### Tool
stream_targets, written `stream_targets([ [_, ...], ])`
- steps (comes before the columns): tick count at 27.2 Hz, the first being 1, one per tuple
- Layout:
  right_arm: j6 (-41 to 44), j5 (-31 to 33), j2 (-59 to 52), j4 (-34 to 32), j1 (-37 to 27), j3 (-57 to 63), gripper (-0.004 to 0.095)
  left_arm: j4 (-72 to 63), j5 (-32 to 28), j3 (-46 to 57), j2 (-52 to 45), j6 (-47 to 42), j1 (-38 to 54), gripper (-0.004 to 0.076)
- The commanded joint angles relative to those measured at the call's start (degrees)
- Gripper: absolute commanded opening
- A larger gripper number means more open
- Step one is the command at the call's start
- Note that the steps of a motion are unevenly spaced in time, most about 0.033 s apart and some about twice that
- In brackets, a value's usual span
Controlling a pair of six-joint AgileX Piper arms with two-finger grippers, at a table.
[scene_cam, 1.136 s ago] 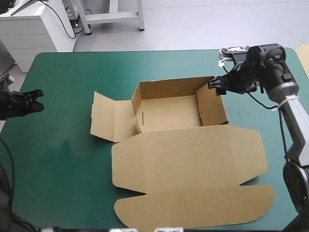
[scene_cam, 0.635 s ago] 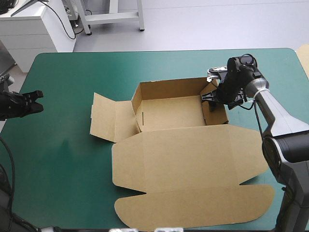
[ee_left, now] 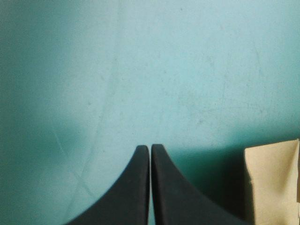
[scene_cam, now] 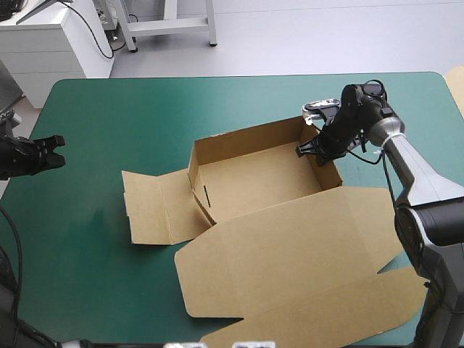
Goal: Fold the box
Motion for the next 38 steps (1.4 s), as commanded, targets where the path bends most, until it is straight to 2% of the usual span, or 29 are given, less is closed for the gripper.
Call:
stream_targets([
  [1,0.9,0.8,-10.5,0.2,-0.4,-1.7,-0.0021,-3.8,-0.8,-1.3,-2.8,0.9,0.0,-0.0008],
  [5,2.1,0.8,-24.3,1.5,-0.4,-1.6,-0.0019,-6.2,-0.1,-1.3,-2.8,1.0,0.0,-0.0008],
  [15,5.0,0.8,-41.4,1.5,-0.4,-1.6,-0.0019,-6.3,-1.0,-1.3,-2.8,1.2,-0.4,-0.0008],
  [19,4.4,0.7,-41.9,1.5,-0.4,-1.6,-0.0019,-7.1,-0.2,-1.3,-2.8,1.5,-3.5,-0.0008],
  [23,4.4,0.5,-40.1,1.5,-0.4,-1.6,-0.0019,-14.5,3.4,-1.2,-2.8,7.0,-10.3,-0.0008],
  [27,4.8,-2.4,-38.6,1.5,-0.4,-1.7,-0.002,-21.5,6.0,-1.2,-2.8,9.6,-17.2,-0.0008],
  [30,5.0,-3.9,-38.0,1.2,-0.4,-1.8,-0.0021,-21.8,6.9,-1.2,-2.8,9.6,-21.0,-0.0008],
  [35,5.6,-4.8,-36.6,0.4,-0.4,-1.8,-0.0021,-21.5,7.2,-0.5,-4.5,9.6,-24.0,-0.0008],
  [38,6.0,-5.1,-35.6,0.4,-0.4,-1.8,-0.002,-21.7,4.9,2.5,-7.8,10.2,-24.5,-0.0008],
])
